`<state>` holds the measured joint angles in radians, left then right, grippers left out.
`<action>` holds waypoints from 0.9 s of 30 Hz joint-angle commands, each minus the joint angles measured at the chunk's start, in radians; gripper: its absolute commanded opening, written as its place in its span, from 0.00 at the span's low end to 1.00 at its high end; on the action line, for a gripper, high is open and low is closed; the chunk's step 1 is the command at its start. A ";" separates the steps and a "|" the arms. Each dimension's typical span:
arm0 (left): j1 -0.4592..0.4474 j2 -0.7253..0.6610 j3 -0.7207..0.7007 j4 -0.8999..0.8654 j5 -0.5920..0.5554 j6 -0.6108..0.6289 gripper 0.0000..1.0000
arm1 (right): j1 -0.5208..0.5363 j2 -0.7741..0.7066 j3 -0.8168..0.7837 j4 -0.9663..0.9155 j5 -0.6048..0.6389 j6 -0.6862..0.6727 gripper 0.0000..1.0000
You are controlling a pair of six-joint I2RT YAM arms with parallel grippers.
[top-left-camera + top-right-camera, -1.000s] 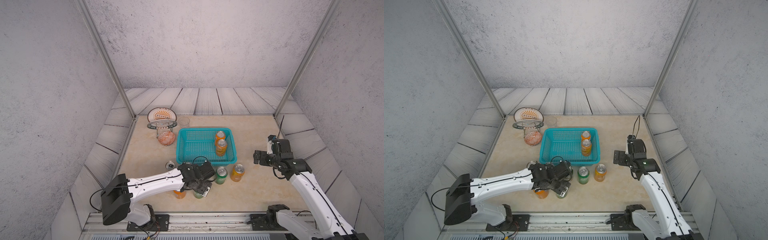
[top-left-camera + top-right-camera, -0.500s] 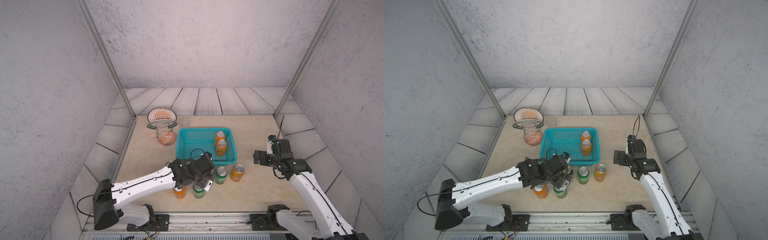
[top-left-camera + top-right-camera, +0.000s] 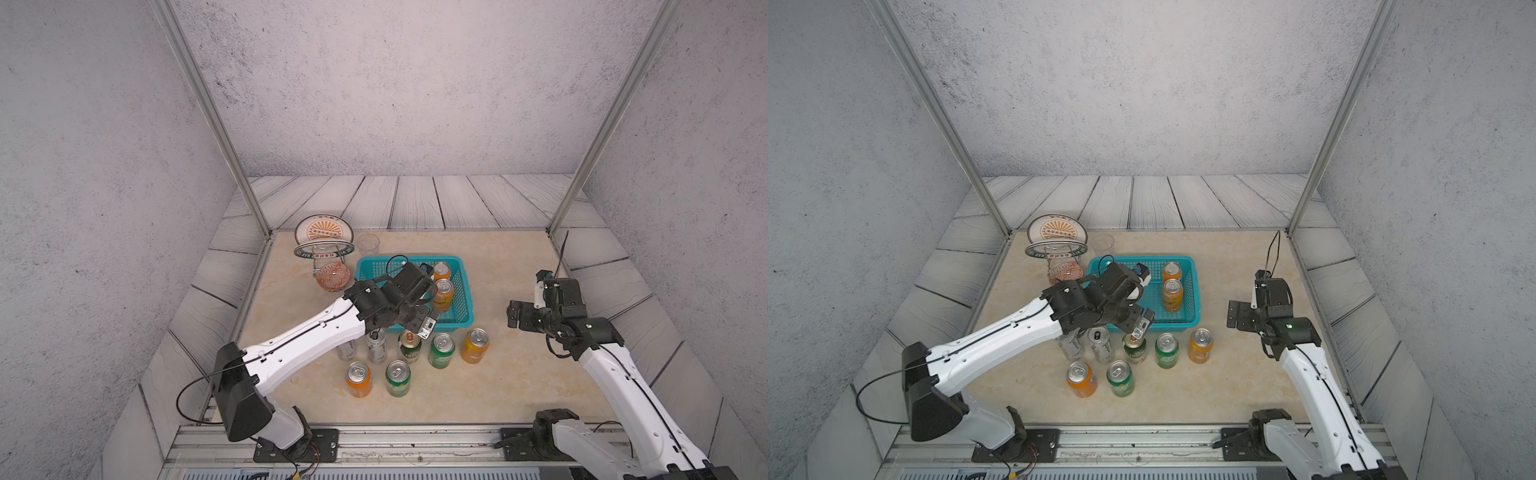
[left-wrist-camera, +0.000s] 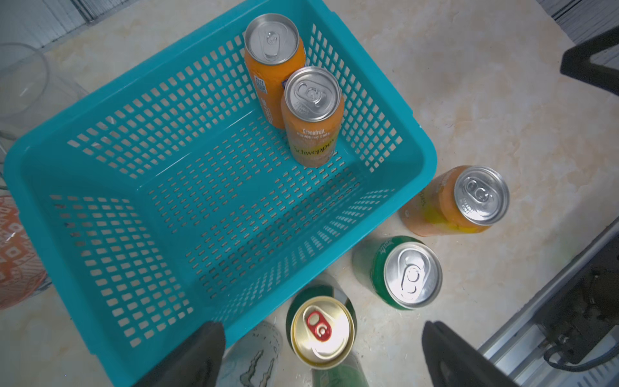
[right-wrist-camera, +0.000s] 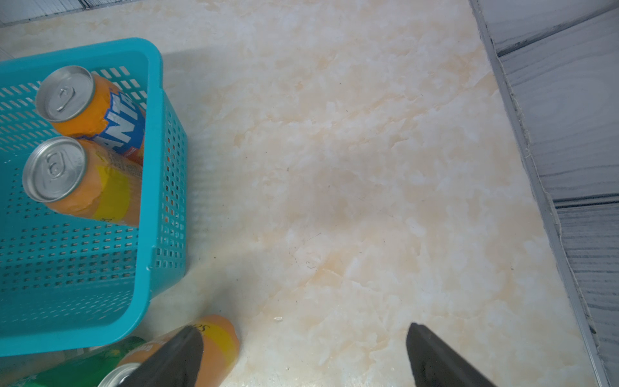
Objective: Take out the drinks from the basket
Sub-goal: Place the drink at the center of the board.
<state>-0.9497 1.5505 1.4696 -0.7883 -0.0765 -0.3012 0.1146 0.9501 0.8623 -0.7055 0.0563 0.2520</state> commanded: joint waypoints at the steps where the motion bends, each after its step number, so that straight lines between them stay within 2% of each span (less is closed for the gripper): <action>1: 0.021 0.074 0.078 0.006 0.043 0.054 0.99 | -0.004 0.001 0.001 -0.006 0.012 -0.009 0.99; 15: 0.068 0.416 0.359 0.039 0.058 0.063 0.99 | -0.004 -0.002 0.000 -0.005 0.009 -0.008 1.00; 27: 0.084 0.582 0.500 0.039 0.031 0.044 0.99 | -0.004 -0.001 -0.001 -0.005 0.005 -0.007 1.00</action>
<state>-0.8742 2.1021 1.9289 -0.7509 -0.0257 -0.2493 0.1135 0.9501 0.8623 -0.7055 0.0559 0.2520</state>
